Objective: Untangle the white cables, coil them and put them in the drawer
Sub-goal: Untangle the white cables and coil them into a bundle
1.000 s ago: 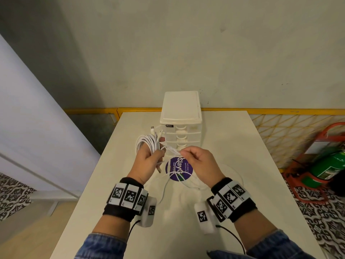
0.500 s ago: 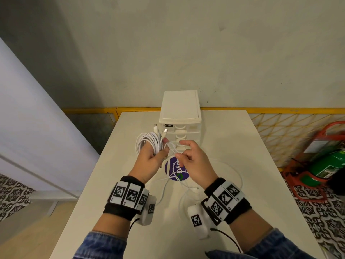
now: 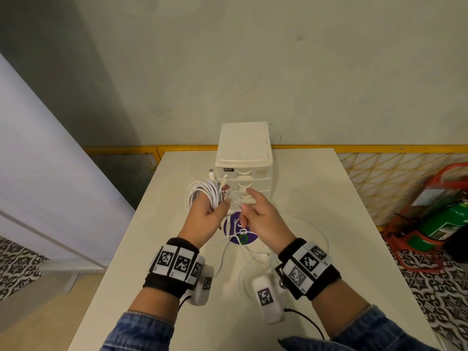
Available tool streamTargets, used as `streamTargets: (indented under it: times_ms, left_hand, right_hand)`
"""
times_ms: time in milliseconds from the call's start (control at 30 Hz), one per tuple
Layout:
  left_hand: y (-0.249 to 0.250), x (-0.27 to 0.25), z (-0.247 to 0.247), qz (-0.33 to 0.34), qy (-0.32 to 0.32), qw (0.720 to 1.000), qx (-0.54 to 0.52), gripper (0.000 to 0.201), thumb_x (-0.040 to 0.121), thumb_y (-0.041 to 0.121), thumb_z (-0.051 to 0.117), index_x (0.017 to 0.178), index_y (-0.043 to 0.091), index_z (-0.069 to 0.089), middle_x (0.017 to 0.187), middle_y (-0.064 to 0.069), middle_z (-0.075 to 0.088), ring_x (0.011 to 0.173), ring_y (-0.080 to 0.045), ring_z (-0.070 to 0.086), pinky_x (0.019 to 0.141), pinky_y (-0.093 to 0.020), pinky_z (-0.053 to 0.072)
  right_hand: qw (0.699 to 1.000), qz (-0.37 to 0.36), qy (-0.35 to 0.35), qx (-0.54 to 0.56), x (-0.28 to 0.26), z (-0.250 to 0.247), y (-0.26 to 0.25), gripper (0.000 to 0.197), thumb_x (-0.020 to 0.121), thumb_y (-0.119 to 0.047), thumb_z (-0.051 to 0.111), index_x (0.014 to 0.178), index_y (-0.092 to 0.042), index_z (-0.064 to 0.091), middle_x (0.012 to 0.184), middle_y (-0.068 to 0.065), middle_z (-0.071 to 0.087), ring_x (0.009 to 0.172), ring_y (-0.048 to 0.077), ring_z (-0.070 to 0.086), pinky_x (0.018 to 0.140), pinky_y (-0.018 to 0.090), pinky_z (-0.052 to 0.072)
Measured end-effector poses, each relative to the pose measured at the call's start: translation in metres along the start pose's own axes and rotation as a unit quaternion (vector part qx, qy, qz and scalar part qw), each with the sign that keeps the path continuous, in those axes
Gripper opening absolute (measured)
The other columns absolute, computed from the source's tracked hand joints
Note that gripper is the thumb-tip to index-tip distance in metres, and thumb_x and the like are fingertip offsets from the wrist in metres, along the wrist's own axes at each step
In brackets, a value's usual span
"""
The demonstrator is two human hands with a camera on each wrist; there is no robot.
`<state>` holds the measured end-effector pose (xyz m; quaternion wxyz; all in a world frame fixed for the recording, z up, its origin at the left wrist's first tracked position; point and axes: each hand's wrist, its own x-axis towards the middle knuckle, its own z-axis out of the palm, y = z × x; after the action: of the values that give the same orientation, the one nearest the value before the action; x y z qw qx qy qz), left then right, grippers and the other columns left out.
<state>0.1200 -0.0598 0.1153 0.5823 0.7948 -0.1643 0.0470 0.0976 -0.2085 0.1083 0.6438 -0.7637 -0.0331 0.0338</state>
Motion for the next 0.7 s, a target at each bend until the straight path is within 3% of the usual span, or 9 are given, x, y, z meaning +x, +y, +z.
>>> streamTargets:
  times_ms: [33,100,200,333,433,500,567,633,700]
  left_hand:
    - [-0.004,0.001,-0.001,-0.005,0.016,1.0,0.005,0.022,0.096,0.011,0.053,0.115,0.003,0.06,0.07,0.012,0.056,0.061,0.004,0.054,0.059,-0.012,0.042]
    - [-0.008,0.002,0.0,-0.021,0.035,0.999,0.011,0.026,0.096,0.022,0.055,0.112,0.003,0.06,0.066,0.007,0.053,0.055,0.002,0.05,0.059,-0.015,0.041]
    - [-0.006,0.003,0.003,-0.033,0.04,0.999,0.008,0.018,0.096,0.018,0.054,0.102,0.003,0.06,0.058,-0.002,0.051,0.048,-0.001,0.046,0.053,-0.013,0.04]
    - [-0.002,0.0,0.001,-0.029,0.04,0.998,0.032,0.032,0.096,0.015,0.053,0.074,-0.008,0.06,0.052,-0.004,0.052,0.046,-0.006,0.047,0.053,-0.015,0.04]
    - [0.002,-0.001,-0.001,-0.022,0.024,0.998,0.046,0.043,0.095,0.019,0.057,0.059,-0.005,0.056,0.048,-0.006,0.054,0.045,-0.011,0.05,0.05,-0.022,0.042]
    - [0.004,0.0,-0.002,0.006,0.019,0.997,0.071,0.039,0.093,0.018,0.06,0.061,-0.003,0.056,0.05,-0.007,0.055,0.047,-0.011,0.05,0.052,-0.026,0.042]
    - [0.003,0.001,-0.003,0.024,0.008,0.997,0.076,0.031,0.092,0.017,0.062,0.07,-0.004,0.058,0.056,-0.007,0.056,0.051,-0.01,0.051,0.052,-0.024,0.041]
    - [0.002,0.002,-0.003,0.028,-0.004,0.995,0.094,0.027,0.09,0.019,0.064,0.073,-0.002,0.059,0.056,0.0,0.055,0.051,-0.007,0.05,0.05,-0.02,0.038]
    - [0.004,0.002,-0.003,0.024,-0.013,0.995,0.099,0.023,0.09,0.018,0.065,0.071,0.006,0.06,0.051,0.01,0.053,0.048,-0.001,0.049,0.049,-0.015,0.036]
  right_hand:
    - [1.0,-0.012,0.005,-0.004,0.0,-0.001,-0.001,0.048,0.098,-0.013,0.042,0.142,-0.013,0.026,0.062,-0.003,0.055,0.051,-0.002,0.049,0.06,0.014,0.039]
    - [0.999,-0.031,0.005,-0.018,0.0,0.0,-0.003,0.048,0.097,-0.013,0.043,0.143,-0.014,0.027,0.062,-0.004,0.056,0.057,0.002,0.051,0.064,0.015,0.042]
    - [0.999,-0.04,-0.005,-0.027,-0.002,0.004,-0.002,0.049,0.097,-0.013,0.044,0.144,-0.016,0.027,0.062,-0.006,0.056,0.058,0.003,0.052,0.063,0.014,0.042]
    - [0.999,-0.012,-0.028,-0.041,-0.004,0.006,0.002,0.057,0.098,-0.015,0.042,0.148,-0.02,0.015,0.06,-0.006,0.056,0.052,-0.001,0.05,0.059,0.01,0.038]
    - [0.999,0.025,-0.03,-0.013,-0.006,0.011,0.005,0.056,0.098,-0.017,0.042,0.148,-0.016,0.017,0.059,-0.004,0.056,0.058,0.01,0.051,0.063,0.021,0.04]
    - [0.998,0.049,-0.013,0.04,-0.005,0.012,0.005,0.042,0.098,-0.015,0.043,0.14,-0.013,0.037,0.056,-0.002,0.054,0.053,0.011,0.046,0.052,0.021,0.038]
    - [0.997,0.05,-0.002,0.061,-0.006,0.012,0.004,0.024,0.098,-0.013,0.042,0.118,-0.01,0.056,0.055,-0.001,0.053,0.046,0.008,0.04,0.045,0.017,0.033]
    - [0.996,0.045,0.003,0.072,-0.008,0.012,0.003,0.016,0.098,-0.013,0.042,0.099,-0.01,0.058,0.057,0.0,0.054,0.043,0.007,0.038,0.043,0.017,0.031]
    - [0.994,0.047,0.004,0.096,-0.009,0.011,0.0,0.013,0.098,-0.014,0.043,0.095,-0.01,0.055,0.059,0.001,0.056,0.041,0.005,0.036,0.043,0.018,0.03]
